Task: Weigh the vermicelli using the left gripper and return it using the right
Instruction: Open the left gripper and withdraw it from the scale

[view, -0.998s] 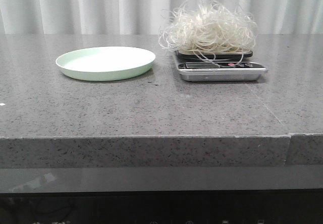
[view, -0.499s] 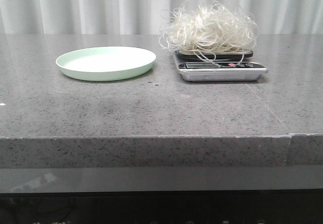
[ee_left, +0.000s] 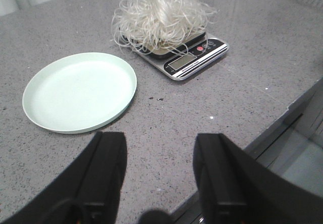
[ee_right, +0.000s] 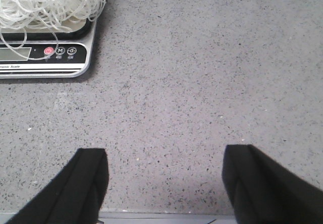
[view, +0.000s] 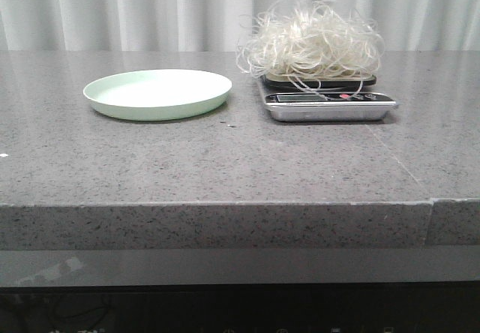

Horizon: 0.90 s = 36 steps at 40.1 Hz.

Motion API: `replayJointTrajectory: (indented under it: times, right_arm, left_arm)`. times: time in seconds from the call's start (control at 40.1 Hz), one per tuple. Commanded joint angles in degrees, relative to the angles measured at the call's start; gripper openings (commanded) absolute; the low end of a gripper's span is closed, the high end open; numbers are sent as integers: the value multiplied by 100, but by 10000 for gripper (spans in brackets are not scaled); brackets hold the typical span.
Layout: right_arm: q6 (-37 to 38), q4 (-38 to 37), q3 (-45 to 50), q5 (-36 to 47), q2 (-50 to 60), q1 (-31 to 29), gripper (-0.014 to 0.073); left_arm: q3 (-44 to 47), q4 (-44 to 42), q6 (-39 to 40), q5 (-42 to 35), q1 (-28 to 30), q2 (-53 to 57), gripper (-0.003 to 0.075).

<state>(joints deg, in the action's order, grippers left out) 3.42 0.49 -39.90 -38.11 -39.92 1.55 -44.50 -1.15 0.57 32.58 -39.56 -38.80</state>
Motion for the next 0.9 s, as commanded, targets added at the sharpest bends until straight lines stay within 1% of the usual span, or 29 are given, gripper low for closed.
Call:
replayJointTrajectory:
  times: [0.0, 0.623, 0.748, 0.873]
  right_arm:
    - [-36, -49, -194, 340, -26, -30, 589]
    - [-36, -49, -194, 416, -26, -30, 589]
    - [-36, 207, -216, 619, -26, 37, 589]
    - [-163, 305, -474, 482, -318, 337, 589]
  left_arm:
    - [-47, 24, 32, -452, -30, 260, 409]
    - [-33, 24, 32, -452, -30, 359, 409]
    - [-33, 24, 32, -452, -30, 359, 409]
    - [-33, 24, 32, -452, -30, 359, 409]
